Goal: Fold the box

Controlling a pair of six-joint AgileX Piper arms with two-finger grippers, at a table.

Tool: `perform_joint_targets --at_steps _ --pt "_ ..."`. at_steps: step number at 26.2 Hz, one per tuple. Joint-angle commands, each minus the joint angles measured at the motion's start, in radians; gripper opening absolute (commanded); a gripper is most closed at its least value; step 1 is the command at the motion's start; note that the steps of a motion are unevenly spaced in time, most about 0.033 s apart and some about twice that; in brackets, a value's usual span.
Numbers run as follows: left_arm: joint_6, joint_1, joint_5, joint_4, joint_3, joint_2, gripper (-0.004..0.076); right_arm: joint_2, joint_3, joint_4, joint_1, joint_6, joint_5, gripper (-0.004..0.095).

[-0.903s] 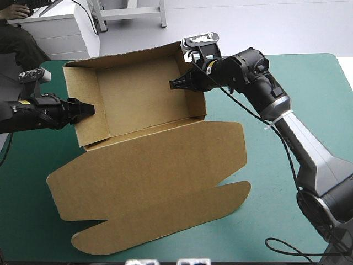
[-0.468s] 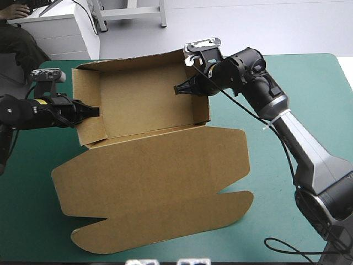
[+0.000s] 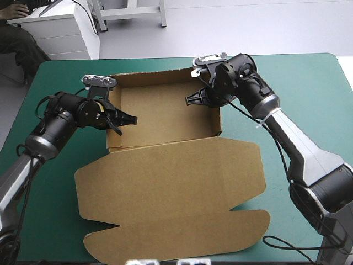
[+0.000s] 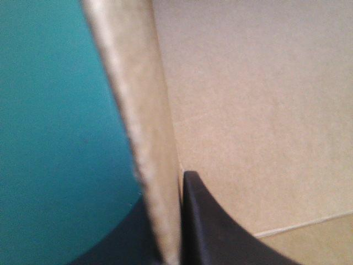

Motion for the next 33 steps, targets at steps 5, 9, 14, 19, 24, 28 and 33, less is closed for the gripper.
perform_joint_targets --at_steps 5,9,14,19,24,28,33 --pt "0.008 -0.021 -0.106 -0.001 -0.034 0.076 -0.0008 -0.043 0.178 0.089 0.01 0.013 -0.109 0.0" --pt "0.008 -0.021 -0.095 -0.005 -0.034 0.126 -0.0008 -0.037 0.253 0.112 0.008 0.038 -0.176 0.0" --pt "0.013 -0.021 -0.059 -0.037 -0.034 0.19 -0.0008 -0.001 0.264 0.112 0.008 0.067 -0.174 0.0" --pt "0.031 -0.019 -0.057 -0.051 -0.034 0.227 -0.0008 0.022 0.264 0.134 0.008 0.076 -0.174 0.0" --pt "0.042 -0.017 -0.061 -0.04 -0.034 0.246 -0.0007 0.039 0.264 0.13 0.008 0.081 -0.174 0.0" --pt "0.093 -0.017 -0.043 -0.047 -0.034 0.252 -0.0005 0.039 0.262 0.109 0.008 0.079 -0.147 0.0051" --pt "0.104 -0.017 -0.002 -0.047 -0.034 0.252 0.0167 0.039 0.219 0.052 0.008 0.083 -0.087 0.0348"
